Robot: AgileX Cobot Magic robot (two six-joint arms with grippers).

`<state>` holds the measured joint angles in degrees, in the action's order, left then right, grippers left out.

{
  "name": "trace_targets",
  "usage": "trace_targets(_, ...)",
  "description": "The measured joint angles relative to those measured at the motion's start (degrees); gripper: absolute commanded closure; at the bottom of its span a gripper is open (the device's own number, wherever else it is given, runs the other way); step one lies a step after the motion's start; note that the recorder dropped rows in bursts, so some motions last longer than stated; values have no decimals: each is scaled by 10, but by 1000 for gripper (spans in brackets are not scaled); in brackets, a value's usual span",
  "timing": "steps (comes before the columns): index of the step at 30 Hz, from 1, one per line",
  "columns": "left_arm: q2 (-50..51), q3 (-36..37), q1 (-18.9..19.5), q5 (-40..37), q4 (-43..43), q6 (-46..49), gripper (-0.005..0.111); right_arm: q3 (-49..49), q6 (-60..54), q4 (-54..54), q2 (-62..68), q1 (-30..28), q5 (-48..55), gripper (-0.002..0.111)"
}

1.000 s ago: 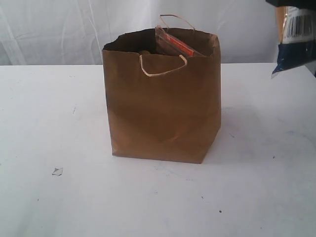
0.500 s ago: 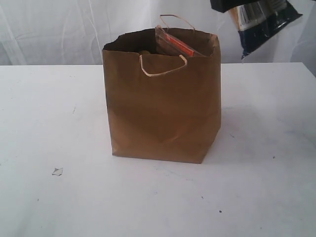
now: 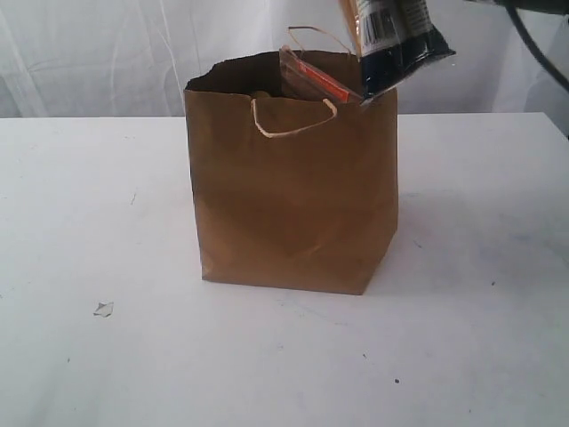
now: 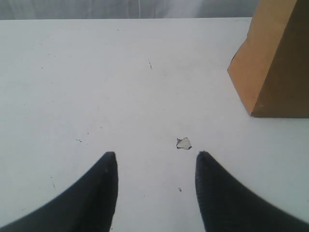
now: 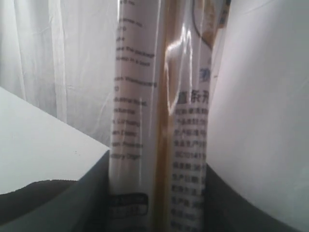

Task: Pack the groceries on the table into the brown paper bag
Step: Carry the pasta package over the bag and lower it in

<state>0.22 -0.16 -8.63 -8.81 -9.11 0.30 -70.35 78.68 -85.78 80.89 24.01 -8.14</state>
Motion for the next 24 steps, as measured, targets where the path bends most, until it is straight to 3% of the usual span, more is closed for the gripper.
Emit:
trace_targets(10,0,0,0,0,0,0,54,-18,-280,123,18,-3,-108,108)
trace_targets(24,0,0,0,0,0,0,54,-33,-486,161,80,-48,-171,108)
